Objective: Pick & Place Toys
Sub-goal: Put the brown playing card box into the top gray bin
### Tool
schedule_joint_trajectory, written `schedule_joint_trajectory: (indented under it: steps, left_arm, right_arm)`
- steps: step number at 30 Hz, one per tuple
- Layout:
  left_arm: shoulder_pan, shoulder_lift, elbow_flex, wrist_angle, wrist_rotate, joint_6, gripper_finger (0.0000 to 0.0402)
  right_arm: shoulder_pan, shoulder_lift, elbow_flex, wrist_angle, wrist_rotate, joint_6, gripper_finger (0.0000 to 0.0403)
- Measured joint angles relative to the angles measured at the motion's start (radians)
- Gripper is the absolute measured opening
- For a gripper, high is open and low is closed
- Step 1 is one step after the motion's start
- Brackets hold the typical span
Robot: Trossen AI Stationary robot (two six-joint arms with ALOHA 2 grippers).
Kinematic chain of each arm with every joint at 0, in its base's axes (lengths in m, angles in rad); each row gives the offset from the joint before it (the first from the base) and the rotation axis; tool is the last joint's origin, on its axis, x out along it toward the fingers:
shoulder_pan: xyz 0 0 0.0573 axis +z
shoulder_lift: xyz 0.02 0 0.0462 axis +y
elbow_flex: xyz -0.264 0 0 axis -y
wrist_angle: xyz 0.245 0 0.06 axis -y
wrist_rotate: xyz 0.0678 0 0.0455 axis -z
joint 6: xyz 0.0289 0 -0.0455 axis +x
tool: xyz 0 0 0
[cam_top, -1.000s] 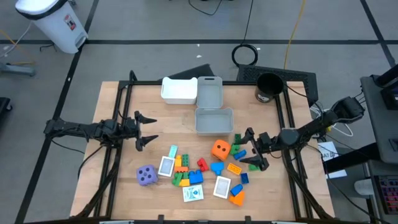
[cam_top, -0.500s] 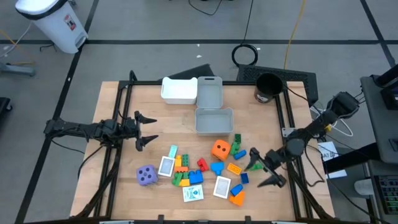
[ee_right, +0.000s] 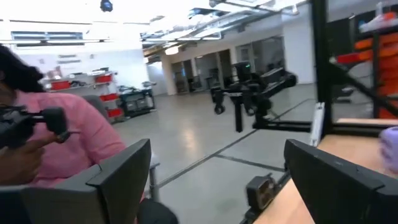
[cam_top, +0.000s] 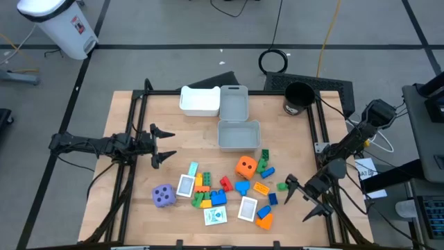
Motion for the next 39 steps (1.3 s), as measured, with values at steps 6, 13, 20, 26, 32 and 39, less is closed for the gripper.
schedule_joint_trajectory:
  steps: [6,13,20,26,32,39]
  left_arm:
    - [0.0,0.0,0.0,0.0,0.0,0.0,0.0374]
    - [0.0,0.0,0.0,0.0,0.0,0.0,0.0374]
    - [0.0,0.0,0.0,0.0,0.0,0.0,0.0374]
    - [0.0,0.0,0.0,0.0,0.0,0.0,0.0374]
    - [0.0,0.0,0.0,0.0,0.0,0.0,0.0374]
    - [0.0,0.0,0.0,0.0,0.0,0.0,0.0374]
  right_arm:
    - [-0.008,0.0,0.0,0.004,0.046,-0.017,0.0345]
    - [-0.011,0.0,0.0,0.095,0.045,-0.082,0.0345]
    - [-0.011,0.0,0.0,0.116,0.045,-0.135,0.0345]
    - [-0.011,0.0,0.0,0.127,0.046,-0.136,0.0345]
    - [-0.011,0.0,0.0,0.095,0.071,-0.121,0.0345]
    - [-0.018,0.0,0.0,-0.106,0.236,-0.132,0.0345]
